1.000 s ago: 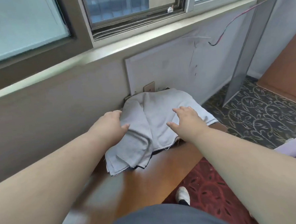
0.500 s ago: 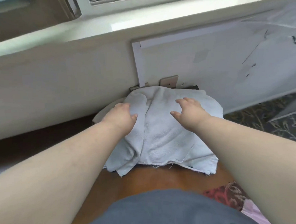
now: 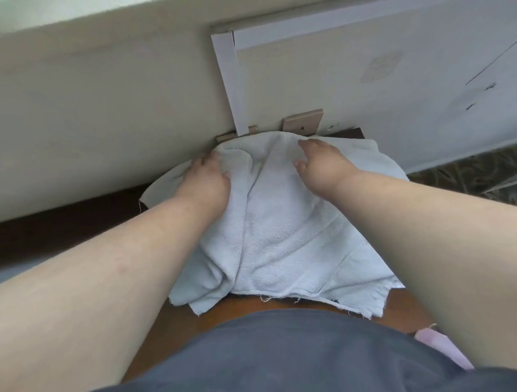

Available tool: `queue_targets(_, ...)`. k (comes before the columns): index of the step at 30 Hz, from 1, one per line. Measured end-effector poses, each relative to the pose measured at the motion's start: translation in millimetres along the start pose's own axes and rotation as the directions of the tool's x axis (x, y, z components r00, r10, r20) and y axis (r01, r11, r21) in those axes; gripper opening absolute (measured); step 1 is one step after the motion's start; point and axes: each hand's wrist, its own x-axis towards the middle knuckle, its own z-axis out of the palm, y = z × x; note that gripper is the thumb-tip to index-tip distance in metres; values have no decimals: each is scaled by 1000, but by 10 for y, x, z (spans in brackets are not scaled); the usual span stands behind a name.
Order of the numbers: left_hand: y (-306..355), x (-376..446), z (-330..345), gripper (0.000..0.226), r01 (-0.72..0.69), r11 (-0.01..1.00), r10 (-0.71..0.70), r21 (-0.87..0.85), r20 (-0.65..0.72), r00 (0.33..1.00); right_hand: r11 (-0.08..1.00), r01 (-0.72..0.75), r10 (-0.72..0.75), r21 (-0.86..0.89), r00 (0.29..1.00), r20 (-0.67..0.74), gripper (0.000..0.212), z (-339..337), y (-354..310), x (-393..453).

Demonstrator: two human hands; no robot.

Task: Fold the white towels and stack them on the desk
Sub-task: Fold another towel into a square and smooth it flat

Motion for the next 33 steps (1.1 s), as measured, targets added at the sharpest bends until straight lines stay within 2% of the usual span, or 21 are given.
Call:
queue_targets(5, -64, 209, 59, 60, 34, 999, -34, 7, -15, 999, 1000, -11, 11, -20, 1000, -12, 58, 31, -36, 333)
queue_targets(8, -117, 283, 80, 51, 20, 1000, -20, 0, -68, 997, 998, -50, 50, -45, 999, -9, 55, 82, 7, 433)
queue_targets(11, -145, 303, 91, 42, -27, 1000, 27, -5, -119, 992, 986, -90, 87, -143, 996, -29, 62, 96, 25, 500)
queue_targets(15, -193, 310, 88, 39, -43, 997, 34, -66, -130, 991, 966, -135, 129, -219, 991, -40, 65, 38, 128, 545)
queue_targets(17, -226, 295, 92, 37, -41, 996, 31, -77, -130, 991, 969, -105, 92, -225, 994, -66, 60, -7, 191, 516)
queue_targets(19, -215, 266, 88, 39, -49, 996, 38, -72, -141, 989, 973, -8, -22, -232, 991, -128, 44, -24, 195, 453)
queue_targets(21, -153, 222, 59, 50, -42, 995, 30, -85, -132, 991, 968, 96, -139, -233, 974, -178, 35, -23, 148, 354)
queue_targets(23, -96, 186, 11, 58, -45, 997, 38, -65, -108, 993, 974, 127, -162, -187, 970, -183, 27, -27, 104, 232)
queue_targets(28, -85, 12, -166, 29, -61, 997, 52, -53, -156, 986, 989, 97, -119, -113, 972, -205, 23, -136, 54, -26)
queue_targets(33, -220, -289, -360, 14, -66, 996, 51, -55, -241, 969, 976, 187, -210, -108, 938, -274, 19, -287, -293, -304)
